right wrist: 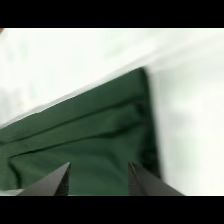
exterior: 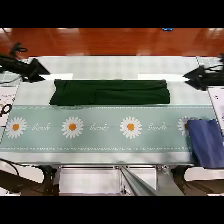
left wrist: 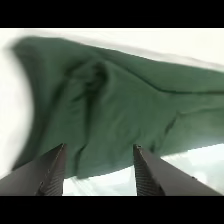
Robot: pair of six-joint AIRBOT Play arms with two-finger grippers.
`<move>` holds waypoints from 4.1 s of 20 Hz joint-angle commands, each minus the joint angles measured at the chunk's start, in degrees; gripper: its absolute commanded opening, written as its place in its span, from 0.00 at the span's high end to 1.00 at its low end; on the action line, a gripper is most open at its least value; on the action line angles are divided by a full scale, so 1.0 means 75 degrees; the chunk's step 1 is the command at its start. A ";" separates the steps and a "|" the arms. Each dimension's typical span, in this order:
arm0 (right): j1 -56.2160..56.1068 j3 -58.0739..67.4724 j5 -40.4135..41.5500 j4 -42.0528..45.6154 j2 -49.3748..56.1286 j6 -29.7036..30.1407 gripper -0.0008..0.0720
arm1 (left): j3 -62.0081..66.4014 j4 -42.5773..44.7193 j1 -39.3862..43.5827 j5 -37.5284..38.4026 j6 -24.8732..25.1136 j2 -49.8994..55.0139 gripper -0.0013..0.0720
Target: Fold the shirts.
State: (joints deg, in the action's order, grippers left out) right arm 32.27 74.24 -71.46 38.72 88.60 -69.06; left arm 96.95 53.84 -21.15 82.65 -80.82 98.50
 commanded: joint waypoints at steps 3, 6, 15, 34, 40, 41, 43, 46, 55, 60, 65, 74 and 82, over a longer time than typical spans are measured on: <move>0.1119 -0.1396 0.0449 0.0982 -0.1274 -0.0096 0.42 | -0.1909 0.0618 -0.0157 -0.1839 -0.0009 -0.2626 0.29; 0.0833 -0.2760 0.1513 0.0635 -0.1215 -0.0082 0.42 | -0.4325 0.0577 0.0679 -0.3066 0.0259 -0.4313 0.29; -0.0632 -0.1373 0.1317 -0.1005 0.1332 0.0157 0.41 | -0.5922 0.0119 0.2340 -0.3255 0.0306 -0.5065 0.29; -0.2215 0.0029 -0.0099 0.1445 -0.0154 -0.0376 0.95 | -0.5901 -0.0277 0.3188 -0.4097 0.0487 -0.4852 0.96; -0.2215 -0.1288 -0.0516 0.2206 -0.3381 -0.0740 0.95 | -0.4500 -0.0268 0.5694 -0.4823 0.0487 -0.2722 0.96; -0.2215 -0.1533 -0.0562 0.2206 -0.3893 -0.0851 0.95 | -0.3952 -0.0268 0.6079 -0.4817 0.0484 -0.2133 0.96; -0.2218 -0.1985 -0.0627 0.2168 -0.4858 -0.1192 0.95 | -0.2789 -0.0274 0.6717 -0.4689 0.0481 -0.0991 0.96; -0.2224 -0.2471 -0.0752 0.2055 -0.5933 -0.1547 0.95 | -0.0854 -0.0886 0.7662 -0.3963 0.0399 0.0845 0.96; -0.2224 -0.2664 -0.0994 0.2066 -0.6779 -0.1821 0.95 | 0.0860 -0.1568 0.9521 -0.3302 -0.0405 0.2669 0.96; -0.2282 -0.2664 -0.0959 0.2055 -0.6770 -0.2034 0.95 | 0.0868 -0.1492 0.8408 -0.2824 -0.0408 0.2250 0.96; -0.3975 -0.2661 0.0443 0.1614 -0.5965 -0.2565 0.95 | -0.0134 -0.0833 0.6373 -0.2468 -0.0230 0.0449 0.96; -0.7554 -0.0854 0.3789 0.0058 -0.1075 -0.2331 0.95 | -0.6097 -0.0833 0.3305 -0.2993 0.1110 -0.4919 0.96; -0.8186 0.1941 0.3334 -0.0764 0.2081 -0.2340 0.95 | -0.7758 -0.0836 0.2308 -0.2981 0.1119 -0.6749 0.96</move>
State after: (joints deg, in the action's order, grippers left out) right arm -27.62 82.72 -45.76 35.59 97.49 -86.61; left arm 41.67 47.55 -2.22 60.36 -72.82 50.78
